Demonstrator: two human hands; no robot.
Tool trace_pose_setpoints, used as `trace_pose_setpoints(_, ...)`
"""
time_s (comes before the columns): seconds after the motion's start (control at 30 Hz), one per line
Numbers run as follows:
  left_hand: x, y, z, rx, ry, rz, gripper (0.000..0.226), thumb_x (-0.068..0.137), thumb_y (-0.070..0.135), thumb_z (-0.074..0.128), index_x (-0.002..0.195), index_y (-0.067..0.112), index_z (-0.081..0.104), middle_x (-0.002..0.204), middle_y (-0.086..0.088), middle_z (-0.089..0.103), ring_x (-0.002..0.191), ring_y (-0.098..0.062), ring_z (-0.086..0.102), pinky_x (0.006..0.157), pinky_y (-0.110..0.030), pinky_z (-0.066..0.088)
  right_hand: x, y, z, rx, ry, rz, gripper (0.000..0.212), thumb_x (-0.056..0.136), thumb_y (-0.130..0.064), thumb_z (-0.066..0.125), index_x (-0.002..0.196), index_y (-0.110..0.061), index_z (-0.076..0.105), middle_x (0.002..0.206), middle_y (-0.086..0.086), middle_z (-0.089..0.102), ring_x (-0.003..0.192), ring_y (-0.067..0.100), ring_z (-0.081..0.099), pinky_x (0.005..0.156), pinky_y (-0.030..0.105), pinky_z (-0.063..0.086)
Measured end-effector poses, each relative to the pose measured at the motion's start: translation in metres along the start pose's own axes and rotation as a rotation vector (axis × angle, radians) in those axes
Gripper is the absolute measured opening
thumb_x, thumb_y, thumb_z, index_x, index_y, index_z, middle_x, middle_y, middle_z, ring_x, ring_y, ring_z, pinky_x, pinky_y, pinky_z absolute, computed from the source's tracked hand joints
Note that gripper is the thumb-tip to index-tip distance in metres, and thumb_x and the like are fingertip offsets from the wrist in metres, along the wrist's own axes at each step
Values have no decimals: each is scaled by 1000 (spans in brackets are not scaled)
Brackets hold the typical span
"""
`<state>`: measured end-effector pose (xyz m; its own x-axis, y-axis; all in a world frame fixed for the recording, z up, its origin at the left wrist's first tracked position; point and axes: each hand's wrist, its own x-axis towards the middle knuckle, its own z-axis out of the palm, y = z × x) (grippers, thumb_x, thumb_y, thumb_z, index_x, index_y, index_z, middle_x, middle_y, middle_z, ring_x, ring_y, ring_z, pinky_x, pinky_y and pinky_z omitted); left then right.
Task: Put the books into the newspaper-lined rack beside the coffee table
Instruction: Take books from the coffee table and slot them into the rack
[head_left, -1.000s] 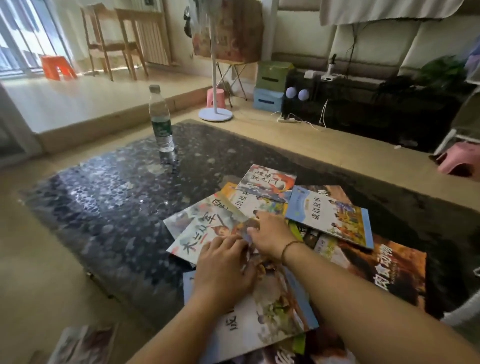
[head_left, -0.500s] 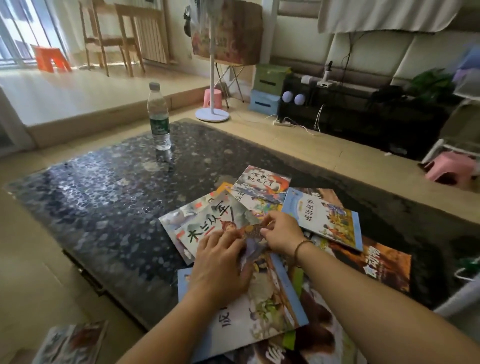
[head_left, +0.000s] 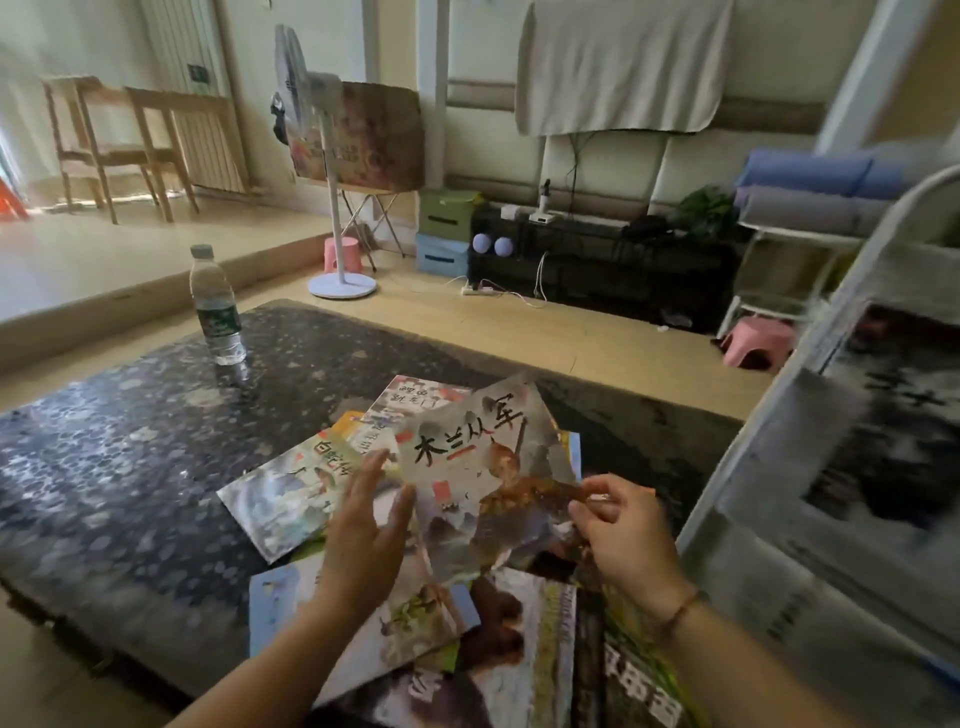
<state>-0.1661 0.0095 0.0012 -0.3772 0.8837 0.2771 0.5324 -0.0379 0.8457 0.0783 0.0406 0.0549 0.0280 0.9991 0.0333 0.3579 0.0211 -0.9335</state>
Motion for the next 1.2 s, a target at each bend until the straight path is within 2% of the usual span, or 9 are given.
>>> trace_pose_setpoints(0.07, -10, 42, 9, -456, -144, -221, 59, 95, 57, 45, 120, 8, 64, 107, -14, 73, 99, -33, 69, 82, -47, 58, -17, 4, -26, 90, 33, 43, 15, 90, -6, 64, 95, -20, 63, 88, 0, 72, 70, 6, 69, 56, 20, 54)
trace_pose_setpoints(0.17, -30, 85, 25, -563, -305, -202, 33, 94, 32, 50, 95, 5, 70, 84, -13, 75, 76, -33, 72, 64, -35, 60, -37, 8, -59, 210, 70, 113, 12, 90, -4, 62, 97, -14, 63, 84, 6, 73, 64, 20, 67, 54, 29, 54)
trace_pose_setpoints(0.4, -45, 126, 64, -421, -413, -128, 19, 93, 24, 58, 96, 9, 69, 91, -11, 76, 87, -31, 73, 83, -55, 57, -68, 12, -119, 176, 105, 91, 12, 86, 0, 67, 92, -10, 61, 71, 8, 73, 63, 30, 67, 61, 42, 56)
trace_pose_setpoints(0.5, -46, 144, 75, -358, -432, -58, 15, 96, 16, 56, 95, 12, 70, 86, -5, 77, 81, -24, 74, 76, -48, 60, -75, 4, -151, 34, 106, 30, 29, 83, -9, 73, 102, -25, 59, 82, -1, 72, 78, 22, 69, 66, 27, 57)
trace_pose_setpoints(0.57, -50, 162, 80, -313, -492, 11, 16, 97, 11, 55, 93, 13, 69, 84, 2, 77, 77, -16, 74, 65, -31, 60, -77, -8, -178, -126, 164, -130, 52, 82, -18, 75, 122, -39, 47, 112, -15, 61, 94, 7, 63, 77, 22, 55)
trace_pose_setpoints(0.7, -58, 193, 95, -279, -586, 144, 17, 97, 13, 55, 86, 15, 68, 80, 3, 76, 73, -13, 73, 61, -27, 56, -76, -47, -230, -875, 351, -596, 72, 79, -43, 72, 141, -28, 38, 135, -15, 43, 122, 7, 42, 101, 26, 39)
trace_pose_setpoints(0.87, -69, 227, 113, -351, -576, 224, 19, 97, 10, 53, 89, 21, 67, 84, 14, 75, 78, -9, 73, 63, -22, 57, -71, -74, -253, -1312, 251, -633, 52, 83, -44, 60, 131, -27, 51, 114, -6, 66, 103, 20, 61, 85, 43, 47)
trace_pose_setpoints(1.03, -67, 250, 123, -454, -468, 228, 14, 94, 11, 59, 106, 18, 60, 96, 3, 74, 89, -9, 72, 67, -21, 58, -62, -94, -268, -1147, 198, -559, 46, 97, -32, 48, 141, -30, 37, 130, -8, 55, 114, 14, 53, 97, 38, 39)
trace_pose_setpoints(1.2, -57, 291, 135, -313, -281, 432, 58, 91, 28, 64, 139, 34, 33, 132, 18, 42, 114, 3, 46, 90, -15, 40, -35, -138, -306, -989, 396, -576, 42, 93, -22, 58, 133, -22, 48, 124, 1, 59, 111, 22, 57, 95, 48, 48)
